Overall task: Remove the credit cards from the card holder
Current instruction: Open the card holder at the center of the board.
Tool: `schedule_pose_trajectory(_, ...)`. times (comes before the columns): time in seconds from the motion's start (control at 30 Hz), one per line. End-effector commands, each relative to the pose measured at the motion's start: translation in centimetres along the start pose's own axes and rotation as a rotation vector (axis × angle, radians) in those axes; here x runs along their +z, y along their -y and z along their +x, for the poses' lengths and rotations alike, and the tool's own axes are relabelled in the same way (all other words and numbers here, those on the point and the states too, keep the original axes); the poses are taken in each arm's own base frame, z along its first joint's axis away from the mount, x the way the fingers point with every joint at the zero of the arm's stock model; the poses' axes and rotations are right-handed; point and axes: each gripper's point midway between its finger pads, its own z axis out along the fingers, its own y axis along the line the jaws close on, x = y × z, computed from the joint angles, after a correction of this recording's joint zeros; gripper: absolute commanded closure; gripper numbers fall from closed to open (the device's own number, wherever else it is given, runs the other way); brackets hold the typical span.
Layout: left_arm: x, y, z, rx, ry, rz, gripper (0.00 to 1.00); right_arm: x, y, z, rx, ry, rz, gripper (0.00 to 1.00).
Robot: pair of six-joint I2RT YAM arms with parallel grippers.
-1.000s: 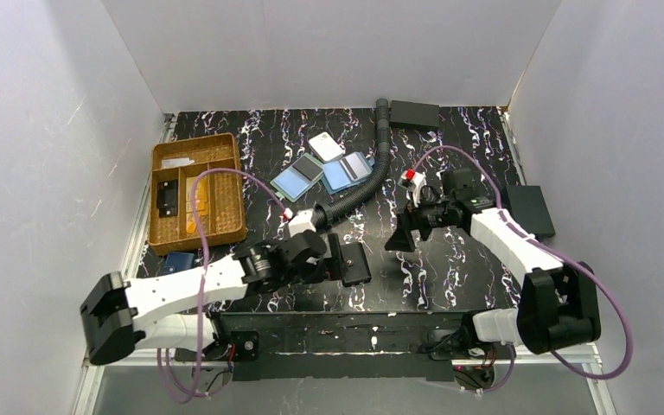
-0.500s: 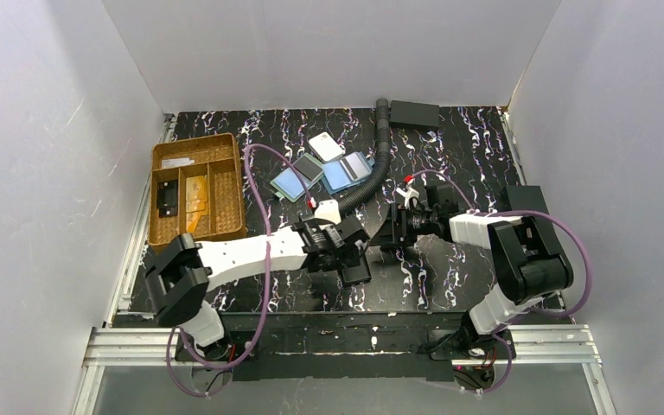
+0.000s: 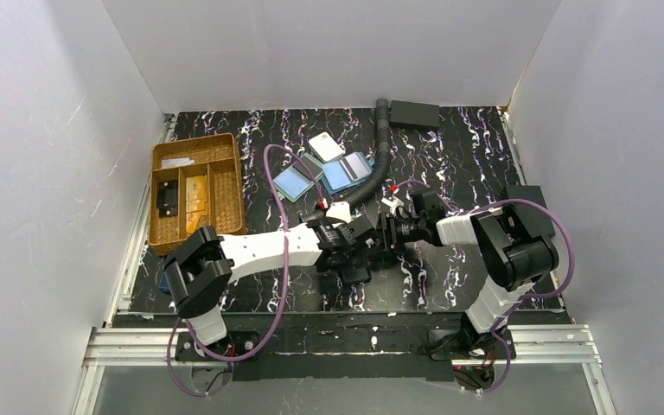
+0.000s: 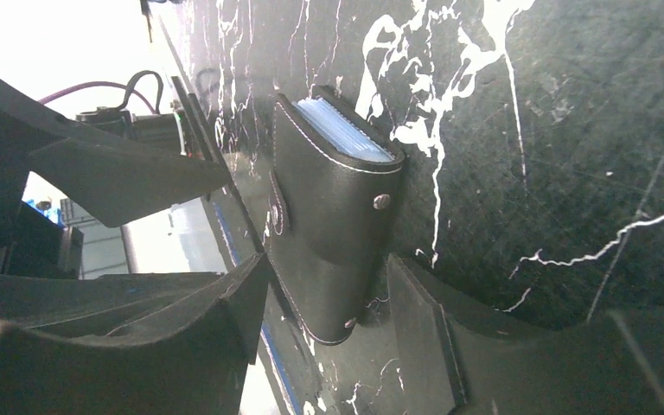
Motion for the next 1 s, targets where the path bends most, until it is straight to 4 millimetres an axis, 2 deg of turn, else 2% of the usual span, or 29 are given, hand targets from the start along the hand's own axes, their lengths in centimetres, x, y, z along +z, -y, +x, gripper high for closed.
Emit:
schedule_pose_trajectory(0.0,0.3,-0.1,-0.8,0.01,0.024,-0.032,0.3,0.6,0.8,0.3,0.011,-0.022,0.018,0.38)
schedule_pose_trajectory(0.13,0.8,-0.5,-1.0,0.024,0.03,-0.083,0.37,0.9,1.4,0.7,0.029,-0.036,0.028,0.39)
schedule_pose_trajectory(0.43,1.2,-0.5,-1.8,0.057,0.049,-0.13,0.38,1.1,2.4,1.2,0.048,-0.066,0.061,0.5)
schedule_pose_trajectory(0.47,1.3,-0.3,-1.9,0.063,0.051,-0.129,0.42,1.1,2.5,1.2,0.05,-0.067,0.066,0.51)
schedule_pose_trajectory(0.67,1.5,-0.2,-2.5,0.083,0.063,-0.152,0.48,1.2,2.9,1.3,0.054,-0.077,0.079,0.55)
schedule_pose_trajectory(0.97,2.2,-0.4,-1.9,0.091,0.038,-0.167,0.5,1.2,3.1,1.4,0.056,-0.087,0.084,0.59)
